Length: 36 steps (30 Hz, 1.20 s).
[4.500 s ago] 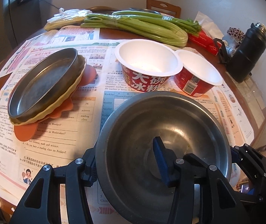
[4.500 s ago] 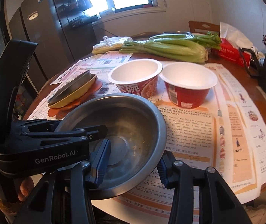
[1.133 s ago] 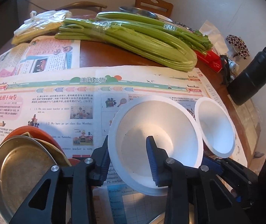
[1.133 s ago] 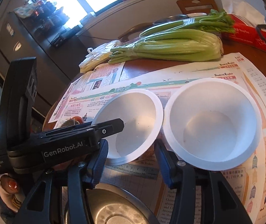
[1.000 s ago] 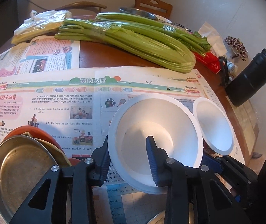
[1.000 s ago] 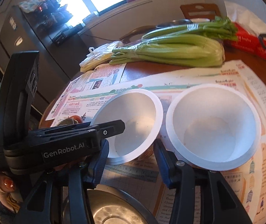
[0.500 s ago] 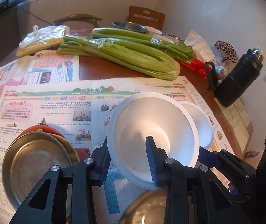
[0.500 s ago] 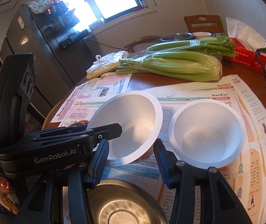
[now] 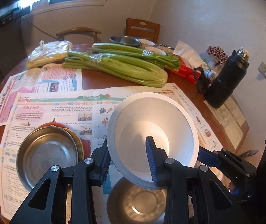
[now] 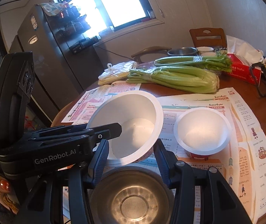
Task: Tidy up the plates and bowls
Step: 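Lift the paper bowl with the left gripper and carry it over the steel bowl, then lower the paper bowl into the steel bowl with the left gripper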
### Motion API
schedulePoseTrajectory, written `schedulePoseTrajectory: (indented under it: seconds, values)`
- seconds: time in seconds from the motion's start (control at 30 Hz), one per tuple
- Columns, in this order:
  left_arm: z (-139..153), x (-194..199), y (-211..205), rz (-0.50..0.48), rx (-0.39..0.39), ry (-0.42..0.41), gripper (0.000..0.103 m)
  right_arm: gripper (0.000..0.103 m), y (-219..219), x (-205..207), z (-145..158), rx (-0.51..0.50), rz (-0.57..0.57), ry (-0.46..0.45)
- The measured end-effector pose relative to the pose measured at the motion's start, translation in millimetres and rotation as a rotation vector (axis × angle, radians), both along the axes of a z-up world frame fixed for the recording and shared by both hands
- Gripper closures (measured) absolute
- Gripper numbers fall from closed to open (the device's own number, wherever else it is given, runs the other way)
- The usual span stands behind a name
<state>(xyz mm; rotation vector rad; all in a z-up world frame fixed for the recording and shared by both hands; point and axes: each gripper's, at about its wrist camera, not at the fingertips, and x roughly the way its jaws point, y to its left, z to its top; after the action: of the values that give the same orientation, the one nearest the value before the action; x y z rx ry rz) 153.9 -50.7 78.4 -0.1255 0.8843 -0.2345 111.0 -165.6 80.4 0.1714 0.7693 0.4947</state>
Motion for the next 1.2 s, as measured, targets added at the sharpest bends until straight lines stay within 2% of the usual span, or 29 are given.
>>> schedulePoseTrajectory:
  seconds: [0.47,0.67,1.2]
  values:
    - [22.3,-41.9,-13.9,-0.005,0.019,-0.050,0.067,0.053,-13.0,-39.9,22.9,0.009,0.023,-0.037]
    - [15.6,-53.8,-18.6,-0.005,0.023,-0.039,0.067,0.053,-16.9,-51.5,20.7,-0.005,0.027,-0.037]
    - [-19.4,-72.4,-29.5,0.012,0.033,0.043,0.066,0.053,-31.3,-72.6,-10.5,-0.002,0.054,0.026]
